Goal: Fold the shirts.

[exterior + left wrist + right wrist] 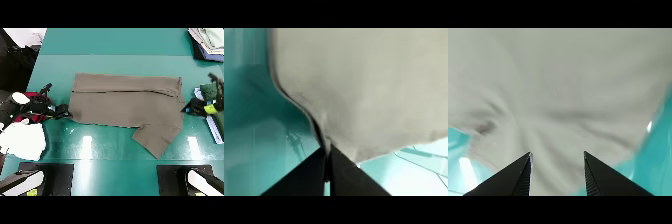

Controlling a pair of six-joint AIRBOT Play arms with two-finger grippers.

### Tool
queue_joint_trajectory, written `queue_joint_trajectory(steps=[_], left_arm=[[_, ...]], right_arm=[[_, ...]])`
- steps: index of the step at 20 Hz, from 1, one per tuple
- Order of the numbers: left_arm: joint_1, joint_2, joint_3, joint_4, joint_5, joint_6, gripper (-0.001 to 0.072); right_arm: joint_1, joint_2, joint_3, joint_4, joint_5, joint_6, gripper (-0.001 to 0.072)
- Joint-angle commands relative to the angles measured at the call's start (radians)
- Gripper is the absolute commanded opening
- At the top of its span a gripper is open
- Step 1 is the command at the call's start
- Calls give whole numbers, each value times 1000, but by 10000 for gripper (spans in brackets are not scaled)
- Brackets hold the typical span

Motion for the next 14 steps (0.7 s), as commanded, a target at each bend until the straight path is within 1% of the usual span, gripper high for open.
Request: queue_joint_trajectory(steps=[1,4,8,11,13,14], left_arm=[[-1,1,73,-3,-35,21,27],[-1,0,79,-5,-25,21,28],[-1,1,79,-6,-32,21,27],[-1,1,79,-5,-36,21,27],[-2,0,79,-6,-39,21,28],[-1,1,79,-5,-41,21,27]], right_arm=[[-72,69,-194,-61,35,97,376],[-117,133,-348,-53,-2,151,376],[-119,138,-471,42,-107,159,375],[-118,81,-499,93,-171,150,366],[-92,43,-481,84,-192,148,364],[-74,30,-467,82,-199,148,304]])
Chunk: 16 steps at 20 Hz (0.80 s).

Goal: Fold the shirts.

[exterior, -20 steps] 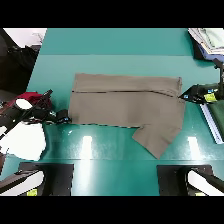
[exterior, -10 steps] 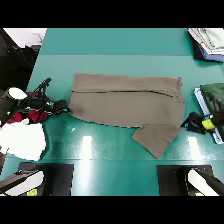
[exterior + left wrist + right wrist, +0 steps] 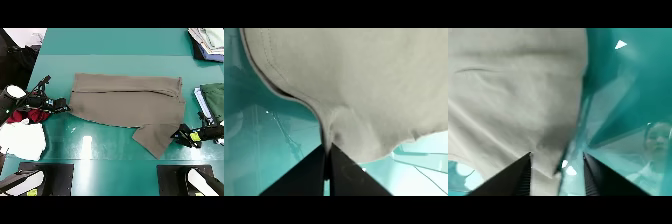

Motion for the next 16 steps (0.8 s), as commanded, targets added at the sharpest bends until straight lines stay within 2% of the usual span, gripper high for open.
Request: queue_joint_trajectory(steps=[1,2,3,7,10,12,16], left_arm=[[0,0,2,1,-11,1,27],[0,1,2,2,-19,2,28],[0,1,2,6,-32,4,27],[-1,33,0,94,-118,9,27],[-1,157,-25,166,-161,-9,26],[-1,273,-94,214,-211,-39,26],[-3,497,-275,178,-337,-83,26]], right_arm=[[48,-48,19,13,-57,-1,214],[68,-52,39,11,-56,-5,153],[87,-45,58,-1,-53,-22,17],[141,50,157,-184,76,-23,21],[146,175,216,-279,183,-24,20],[138,259,223,-304,248,-24,20],[139,419,223,-301,333,-27,20]])
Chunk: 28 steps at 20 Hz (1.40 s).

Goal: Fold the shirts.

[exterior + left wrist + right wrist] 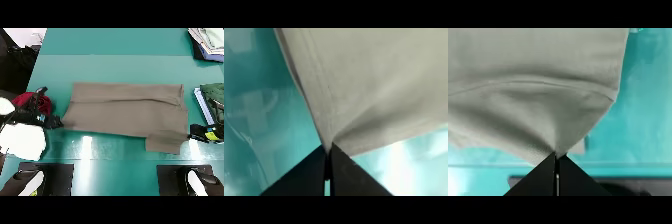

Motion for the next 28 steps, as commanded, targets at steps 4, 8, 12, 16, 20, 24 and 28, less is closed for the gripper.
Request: queue_joint_trajectory(steps=[4,8,12,16,20,24,28], left_arm=[[-2,161,-95,-84,-5,-83,26],[-2,45,40,-84,143,-81,27],[-2,-194,166,-86,242,-56,27],[-2,-385,300,-86,301,-56,28],[-2,-515,389,-108,357,-55,28],[-2,-588,412,-132,428,-51,28],[-2,-602,412,-225,494,-9,54]], right_arm=[[1,144,12,-13,6,-10,20],[22,-55,140,23,-121,-41,20],[114,-337,350,19,-196,-62,20],[143,-569,540,20,-228,-61,20],[143,-742,705,21,-228,-61,20],[143,-878,837,85,-229,-61,21],[143,-973,925,225,-252,-59,122]])
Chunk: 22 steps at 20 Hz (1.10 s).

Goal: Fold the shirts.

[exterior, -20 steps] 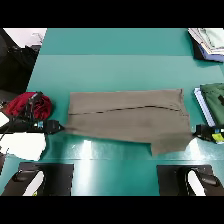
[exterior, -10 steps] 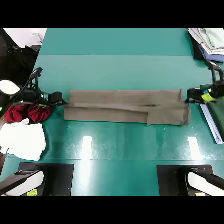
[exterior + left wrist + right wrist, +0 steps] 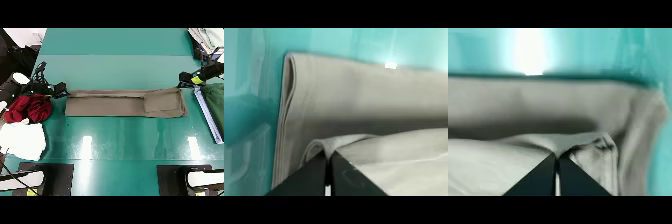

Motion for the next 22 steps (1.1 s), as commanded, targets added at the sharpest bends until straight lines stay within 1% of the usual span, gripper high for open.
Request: queue_joint_trajectory(steps=[1,2,3,5,6,7,9,10,11,12,13,14,19,20,22], left_arm=[[1,-21,8,-115,88,21,326],[1,-21,18,-169,104,20,629],[1,-21,39,-210,102,21,674],[0,-21,102,-230,42,24,676],[0,-20,130,-230,-5,35,657],[0,-19,150,-230,-56,53,510],[0,-19,159,-233,-126,92,114],[0,-19,159,-232,-149,116,27],[0,-19,159,-233,-171,125,28],[0,-19,159,-233,-189,125,28],[0,-19,159,-233,-207,124,28],[0,-19,159,-233,-221,125,28],[0,-19,159,-233,-239,109,28],[0,-19,159,-234,-240,96,28],[0,-19,159,-234,-255,96,28]], right_arm=[[-5,-85,87,150,-39,1,377],[-16,-93,107,197,-58,-1,544],[-32,-95,129,223,-61,-3,560],[-68,-95,168,232,-8,-16,560],[-96,-93,179,233,54,-48,560],[-126,-93,179,232,124,-81,560],[-178,-92,157,233,232,-132,560],[-206,-93,132,233,269,-149,560],[-233,-93,102,234,285,-159,561],[-262,-93,62,234,286,-160,597],[-285,-93,22,236,283,-167,670],[-306,-93,-23,238,275,-190,700],[-351,-93,-213,332,145,-296,700],[-348,-93,-235,332,120,-322,700],[-334,-93,-264,335,72,-357,700]])
